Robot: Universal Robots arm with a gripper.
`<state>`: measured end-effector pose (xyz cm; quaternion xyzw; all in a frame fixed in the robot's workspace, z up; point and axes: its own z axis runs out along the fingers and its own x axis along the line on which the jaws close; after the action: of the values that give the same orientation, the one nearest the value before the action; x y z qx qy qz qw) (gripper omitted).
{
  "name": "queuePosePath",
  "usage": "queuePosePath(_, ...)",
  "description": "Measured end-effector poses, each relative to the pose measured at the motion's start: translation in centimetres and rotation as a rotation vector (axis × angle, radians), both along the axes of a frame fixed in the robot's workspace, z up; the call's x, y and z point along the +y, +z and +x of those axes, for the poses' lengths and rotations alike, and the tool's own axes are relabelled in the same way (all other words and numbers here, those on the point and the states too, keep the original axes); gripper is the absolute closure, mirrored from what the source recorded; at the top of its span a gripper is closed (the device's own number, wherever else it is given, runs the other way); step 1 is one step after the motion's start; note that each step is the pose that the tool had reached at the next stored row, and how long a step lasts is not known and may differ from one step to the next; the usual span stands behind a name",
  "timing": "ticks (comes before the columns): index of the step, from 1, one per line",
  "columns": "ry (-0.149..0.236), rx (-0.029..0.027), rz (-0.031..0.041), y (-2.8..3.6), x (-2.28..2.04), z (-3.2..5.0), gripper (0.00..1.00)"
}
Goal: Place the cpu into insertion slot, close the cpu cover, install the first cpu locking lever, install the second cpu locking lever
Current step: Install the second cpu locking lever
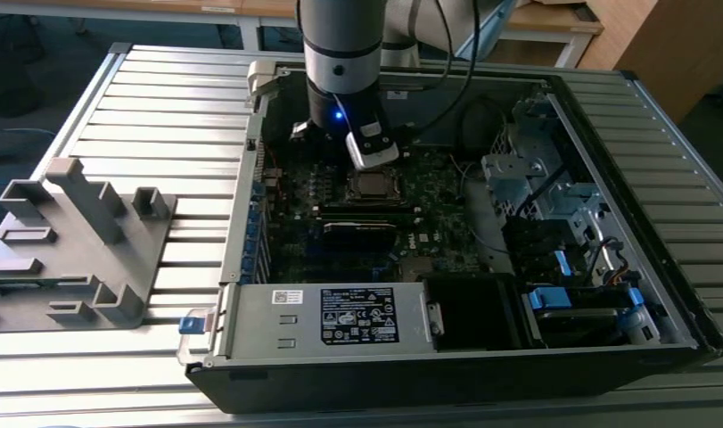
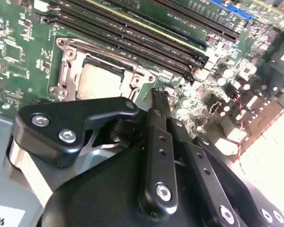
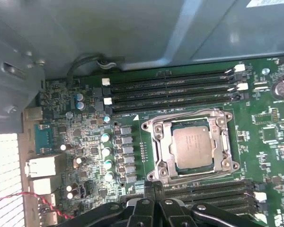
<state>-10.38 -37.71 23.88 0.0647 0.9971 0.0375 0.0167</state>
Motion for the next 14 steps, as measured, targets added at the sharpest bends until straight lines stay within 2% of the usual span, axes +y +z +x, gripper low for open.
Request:
queuePosePath(7,0.000,0.0003,-0.0004,0.02,0.00,0.18,0.90)
queuePosePath(14,0.000,0.0002,-0.0001,0.00,0.08,2.19,0.90)
